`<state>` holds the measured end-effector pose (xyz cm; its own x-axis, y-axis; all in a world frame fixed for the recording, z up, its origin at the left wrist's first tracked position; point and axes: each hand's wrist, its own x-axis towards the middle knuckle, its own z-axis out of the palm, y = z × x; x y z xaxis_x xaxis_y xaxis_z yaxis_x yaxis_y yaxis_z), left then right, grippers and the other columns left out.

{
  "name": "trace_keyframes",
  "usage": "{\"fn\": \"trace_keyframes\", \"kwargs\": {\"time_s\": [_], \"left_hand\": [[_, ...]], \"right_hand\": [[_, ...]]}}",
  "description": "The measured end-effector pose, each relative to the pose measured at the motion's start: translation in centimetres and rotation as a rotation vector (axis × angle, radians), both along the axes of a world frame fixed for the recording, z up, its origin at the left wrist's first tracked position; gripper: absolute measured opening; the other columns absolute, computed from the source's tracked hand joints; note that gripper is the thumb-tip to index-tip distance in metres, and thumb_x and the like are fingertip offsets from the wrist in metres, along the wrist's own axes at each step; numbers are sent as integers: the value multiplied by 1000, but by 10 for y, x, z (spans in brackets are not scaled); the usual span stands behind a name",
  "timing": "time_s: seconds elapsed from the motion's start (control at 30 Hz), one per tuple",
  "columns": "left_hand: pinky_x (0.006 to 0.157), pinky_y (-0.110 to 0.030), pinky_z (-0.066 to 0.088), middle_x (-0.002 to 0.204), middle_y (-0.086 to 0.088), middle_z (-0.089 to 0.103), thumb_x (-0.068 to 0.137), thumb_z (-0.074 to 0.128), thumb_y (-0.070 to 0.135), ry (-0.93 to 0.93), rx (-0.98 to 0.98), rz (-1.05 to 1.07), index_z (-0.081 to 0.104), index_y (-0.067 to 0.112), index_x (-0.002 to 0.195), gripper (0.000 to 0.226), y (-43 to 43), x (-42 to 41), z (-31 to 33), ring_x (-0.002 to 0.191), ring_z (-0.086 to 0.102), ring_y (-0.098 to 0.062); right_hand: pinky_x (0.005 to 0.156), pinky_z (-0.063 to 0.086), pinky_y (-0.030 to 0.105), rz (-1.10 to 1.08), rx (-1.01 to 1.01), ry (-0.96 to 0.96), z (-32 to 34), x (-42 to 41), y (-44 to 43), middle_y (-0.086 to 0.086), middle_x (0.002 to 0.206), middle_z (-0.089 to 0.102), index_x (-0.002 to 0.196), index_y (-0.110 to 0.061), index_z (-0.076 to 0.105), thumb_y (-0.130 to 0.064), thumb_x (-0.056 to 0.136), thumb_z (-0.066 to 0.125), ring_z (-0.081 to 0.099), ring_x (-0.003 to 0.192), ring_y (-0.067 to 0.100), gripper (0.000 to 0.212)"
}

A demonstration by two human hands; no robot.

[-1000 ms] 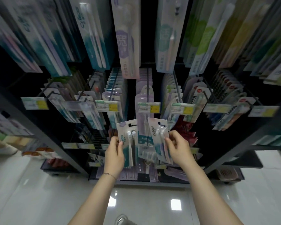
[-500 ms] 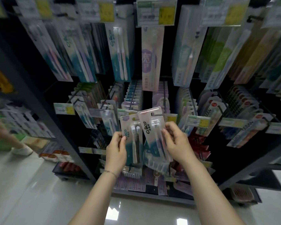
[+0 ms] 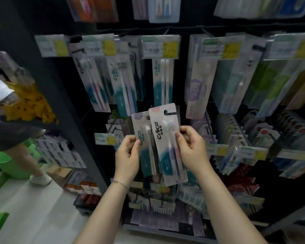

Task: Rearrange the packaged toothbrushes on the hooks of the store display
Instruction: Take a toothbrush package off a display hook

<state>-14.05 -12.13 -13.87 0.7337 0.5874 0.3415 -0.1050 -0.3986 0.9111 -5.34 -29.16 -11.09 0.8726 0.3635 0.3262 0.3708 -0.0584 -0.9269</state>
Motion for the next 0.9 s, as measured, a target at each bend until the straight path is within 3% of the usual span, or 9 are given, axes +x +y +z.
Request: {"fn": "trace_keyframes", "kwargs": {"time_s": [0.2,0.33,0.47,0.67,0.8,0.9], "left_hand": [[75,-29,54,90,13,71,102,52,11,-51,-30,-17,62,25,94,19,43,0,26,84,66,-7],[89,-40,57,96,5,72,102,53,11,-88,-52,-22,64,20,98,15,70,3,40,93,69,-13],[91,-47,57,97,1,73,101,54,13,-112,-80,2,64,21,97,13,93,13,55,95,69,-16],[95,-57,52,105,-10,72,102,55,19,-190,-202,99,62,16,104,9,118,39,78,102,68,-29],[95,-61,52,106,-7,72,100,56,25,-272,-276,140,64,27,96,9,127,58,94,103,68,-32],[91,-62,52,103,-5,71,93,57,39,-284,-227,145,64,34,93,9,130,70,106,101,68,-32]], "right_hand": [[68,54,20,-21,39,11,22,-2,49,-5,89,73,104,-18,62,-16,101,53,69,83,4,10],[64,50,16,-33,55,0,34,-4,77,-6,87,72,102,-20,61,-17,101,52,69,81,2,10],[71,57,28,-34,53,-21,42,-5,96,-4,92,73,106,-19,62,-19,101,51,69,86,7,11],[62,50,17,0,113,-25,52,-2,110,-6,85,72,101,-18,62,-18,101,52,68,79,4,11],[66,54,22,27,78,-22,58,12,116,-10,88,72,99,-20,63,-19,101,51,68,81,5,12],[66,54,21,39,87,-35,63,22,120,-8,89,73,100,-18,62,-19,101,51,70,83,4,11]]}}
